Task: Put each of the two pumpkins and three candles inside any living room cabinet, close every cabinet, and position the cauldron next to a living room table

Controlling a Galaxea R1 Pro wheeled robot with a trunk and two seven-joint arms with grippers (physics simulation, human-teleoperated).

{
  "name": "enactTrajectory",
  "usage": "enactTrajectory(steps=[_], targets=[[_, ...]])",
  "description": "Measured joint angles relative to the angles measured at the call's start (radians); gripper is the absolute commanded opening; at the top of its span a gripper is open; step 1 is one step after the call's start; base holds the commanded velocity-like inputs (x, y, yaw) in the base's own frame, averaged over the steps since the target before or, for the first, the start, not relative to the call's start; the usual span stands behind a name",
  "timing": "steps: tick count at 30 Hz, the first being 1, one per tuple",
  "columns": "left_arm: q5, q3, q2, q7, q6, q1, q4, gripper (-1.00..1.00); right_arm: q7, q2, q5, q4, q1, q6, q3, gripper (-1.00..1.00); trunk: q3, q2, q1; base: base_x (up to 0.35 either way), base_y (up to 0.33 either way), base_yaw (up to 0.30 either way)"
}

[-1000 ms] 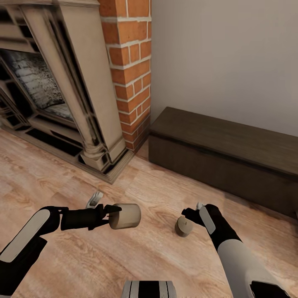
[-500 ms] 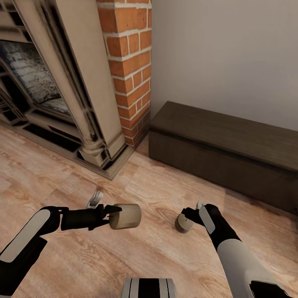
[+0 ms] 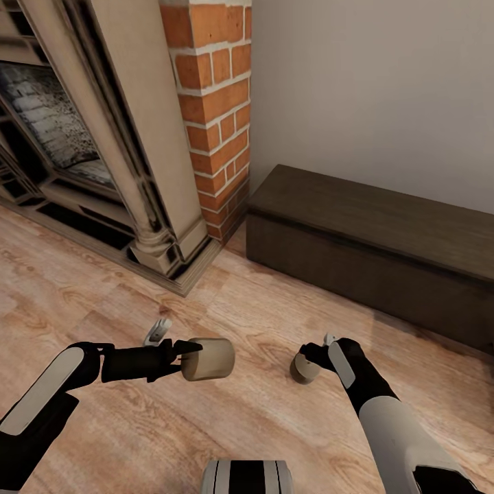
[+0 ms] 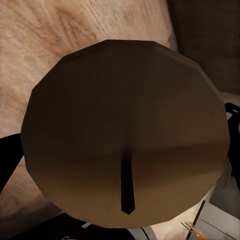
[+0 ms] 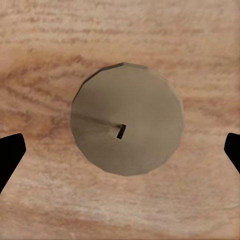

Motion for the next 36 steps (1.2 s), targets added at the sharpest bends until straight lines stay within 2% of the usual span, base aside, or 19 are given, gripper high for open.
enactTrajectory(steps=[9, 23, 36], targets=[[0.0, 0.0, 0.0, 0.0, 0.0, 0.0, 0.0, -1.0, 0.003, -0.004, -0.001, 0.0, 0.0, -0.001, 0.0, 1.0, 0.0, 0.0, 0.0, 0.001, 0.0, 0.0], [-0.001, -0.002, 0.0, 0.0, 0.0, 0.0, 0.001, -1.0, 0.003, -0.003, -0.001, 0.0, 0.0, -0.001, 0.0, 1.0, 0.0, 0.0, 0.0, 0.133, 0.0, 0.0], [0.001, -0.001, 0.0, 0.0, 0.0, 0.0, 0.001, -1.0, 0.002, -0.002, -0.001, 0.003, 0.0, -0.014, 0.0, 1.0, 0.0, 0.0, 0.0, 0.023, 0.0, 0.0]])
